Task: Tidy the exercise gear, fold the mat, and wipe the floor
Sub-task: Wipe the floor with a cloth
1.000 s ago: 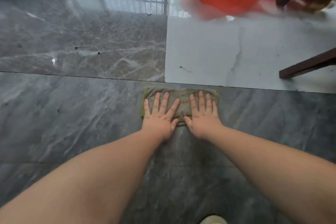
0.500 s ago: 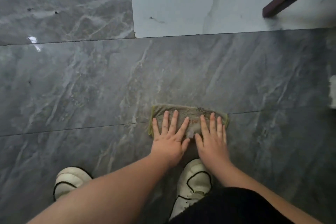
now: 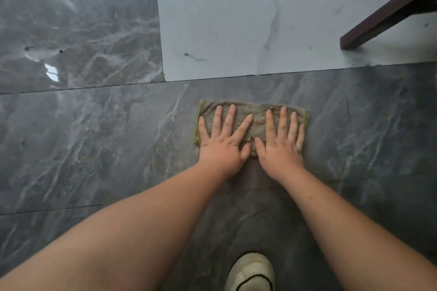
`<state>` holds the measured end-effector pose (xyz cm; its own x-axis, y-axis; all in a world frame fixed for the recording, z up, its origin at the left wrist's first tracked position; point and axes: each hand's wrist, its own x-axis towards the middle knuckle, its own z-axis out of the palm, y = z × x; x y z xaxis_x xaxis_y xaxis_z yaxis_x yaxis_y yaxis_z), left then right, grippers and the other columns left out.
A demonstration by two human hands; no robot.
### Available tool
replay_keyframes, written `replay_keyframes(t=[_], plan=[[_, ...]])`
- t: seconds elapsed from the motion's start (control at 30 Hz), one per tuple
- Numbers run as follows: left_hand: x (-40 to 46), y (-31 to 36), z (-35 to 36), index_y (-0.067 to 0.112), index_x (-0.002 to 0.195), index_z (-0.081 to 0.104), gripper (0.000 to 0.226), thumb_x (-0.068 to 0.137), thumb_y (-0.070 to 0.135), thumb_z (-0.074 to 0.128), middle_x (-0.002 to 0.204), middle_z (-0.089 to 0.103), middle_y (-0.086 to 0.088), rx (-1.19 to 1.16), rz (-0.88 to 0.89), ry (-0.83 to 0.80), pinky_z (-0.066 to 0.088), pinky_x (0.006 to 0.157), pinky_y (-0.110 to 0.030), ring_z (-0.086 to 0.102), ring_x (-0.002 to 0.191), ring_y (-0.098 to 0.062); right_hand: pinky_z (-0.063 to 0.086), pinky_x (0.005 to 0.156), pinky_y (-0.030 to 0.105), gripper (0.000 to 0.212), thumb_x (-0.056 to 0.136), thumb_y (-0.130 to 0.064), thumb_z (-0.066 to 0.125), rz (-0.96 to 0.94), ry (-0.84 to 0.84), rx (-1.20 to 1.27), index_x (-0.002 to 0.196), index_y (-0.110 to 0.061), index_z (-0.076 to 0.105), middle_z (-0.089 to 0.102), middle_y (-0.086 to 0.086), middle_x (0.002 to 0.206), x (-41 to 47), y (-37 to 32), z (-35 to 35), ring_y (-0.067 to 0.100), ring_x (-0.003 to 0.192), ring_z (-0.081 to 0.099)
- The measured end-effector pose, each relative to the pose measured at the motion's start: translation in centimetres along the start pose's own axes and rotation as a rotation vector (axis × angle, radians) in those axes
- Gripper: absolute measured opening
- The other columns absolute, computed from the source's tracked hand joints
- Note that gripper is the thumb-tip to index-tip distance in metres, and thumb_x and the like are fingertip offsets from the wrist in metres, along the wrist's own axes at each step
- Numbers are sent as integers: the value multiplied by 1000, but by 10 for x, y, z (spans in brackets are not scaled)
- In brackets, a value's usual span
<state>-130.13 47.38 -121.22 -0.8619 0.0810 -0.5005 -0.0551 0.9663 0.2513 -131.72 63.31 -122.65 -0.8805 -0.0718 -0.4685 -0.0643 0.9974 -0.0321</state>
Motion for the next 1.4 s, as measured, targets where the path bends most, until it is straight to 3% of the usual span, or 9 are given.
replay_keyframes(t=[0.3,0.6,0.93,1.07,1.27,1.4], plan=[[116,-8,-68,49,150,-13,66,94,64,20,161,-27,2,90,68,-21,-17,110,-66,-31,145,-28,-16,119,50,74,98,-59,24,-37,-22,-3,156,-30,-13,-28,4,162,119,-2,-63,30,149,-25],[111,-6,-74,45,151,-16,68,95,64,17,161,-28,2,142,38,-34,-15,111,-65,-30,145,-28,-15,119,52,77,99,-57,27,-23,-82,-46,156,-25,-15,-28,9,162,119,-10,-75,33,149,-24],[-26,-79,-13,45,149,-23,70,93,68,13,156,-34,0,98,-25,-4,-16,112,-63,-32,144,-28,-16,118,53,79,97,-63,19,-188,-143,-27,155,-24,-16,-29,13,161,-26,-75,-11,36,148,-26],[-94,-111,14,45,149,-21,69,94,68,15,158,-31,-1,71,-50,-16,-17,112,-62,-32,144,-28,-15,119,53,87,83,-70,2,-311,-241,-106,155,-26,-18,-28,14,161,-72,-96,1,36,147,-27],[-188,-162,49,49,146,-25,64,95,65,10,157,-32,3,-44,-189,-25,-18,114,-59,-35,142,-24,-8,121,52,77,99,-60,28,-539,-407,-187,156,-30,-14,-28,14,161,-124,-144,4,37,147,-28],[-218,-187,65,49,151,-10,61,96,59,17,162,-16,3,-90,-227,53,-7,117,-59,-20,149,-25,-9,119,55,78,91,-64,12,-595,-359,-260,157,-28,-9,-23,17,162,-141,-171,22,42,146,-25]])
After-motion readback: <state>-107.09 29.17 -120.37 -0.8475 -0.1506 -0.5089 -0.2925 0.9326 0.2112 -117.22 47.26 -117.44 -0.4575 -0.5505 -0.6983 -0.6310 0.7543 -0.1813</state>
